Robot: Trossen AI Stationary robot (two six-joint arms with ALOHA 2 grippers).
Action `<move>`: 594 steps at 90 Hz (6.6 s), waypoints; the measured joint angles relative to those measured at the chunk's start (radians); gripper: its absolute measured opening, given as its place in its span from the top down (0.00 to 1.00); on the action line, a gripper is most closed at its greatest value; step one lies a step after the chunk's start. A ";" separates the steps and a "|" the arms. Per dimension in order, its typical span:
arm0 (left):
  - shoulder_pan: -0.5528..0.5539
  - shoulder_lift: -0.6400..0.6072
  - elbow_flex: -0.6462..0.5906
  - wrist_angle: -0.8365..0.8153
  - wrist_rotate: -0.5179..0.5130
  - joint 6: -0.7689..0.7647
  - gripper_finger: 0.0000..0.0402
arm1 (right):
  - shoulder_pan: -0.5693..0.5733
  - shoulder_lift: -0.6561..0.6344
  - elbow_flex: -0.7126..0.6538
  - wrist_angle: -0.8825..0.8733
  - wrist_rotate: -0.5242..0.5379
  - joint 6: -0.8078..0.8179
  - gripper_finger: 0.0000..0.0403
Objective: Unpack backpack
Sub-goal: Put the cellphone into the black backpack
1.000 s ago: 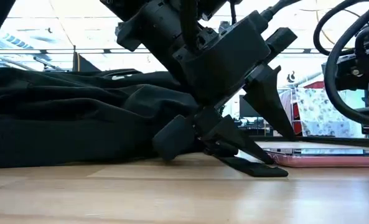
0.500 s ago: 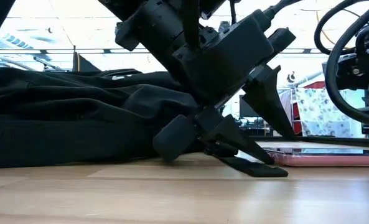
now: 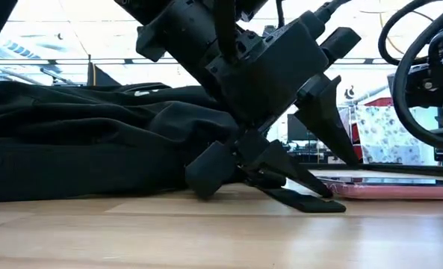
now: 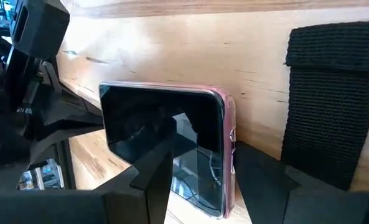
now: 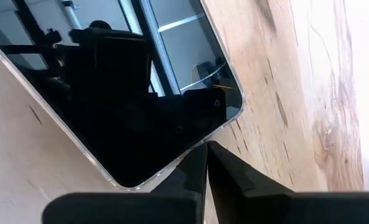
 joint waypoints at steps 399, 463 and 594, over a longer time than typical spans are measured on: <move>-0.031 -0.003 0.004 0.205 -0.197 0.071 0.92 | 0.082 -0.212 0.001 -0.009 0.121 0.180 1.00; -0.018 -0.047 0.005 0.275 -0.307 0.157 0.92 | 0.205 -0.411 0.003 -0.088 0.489 0.315 1.00; -0.031 -0.591 0.005 -0.595 -0.775 -0.612 0.92 | 0.176 -0.562 0.175 -0.234 0.979 -0.058 1.00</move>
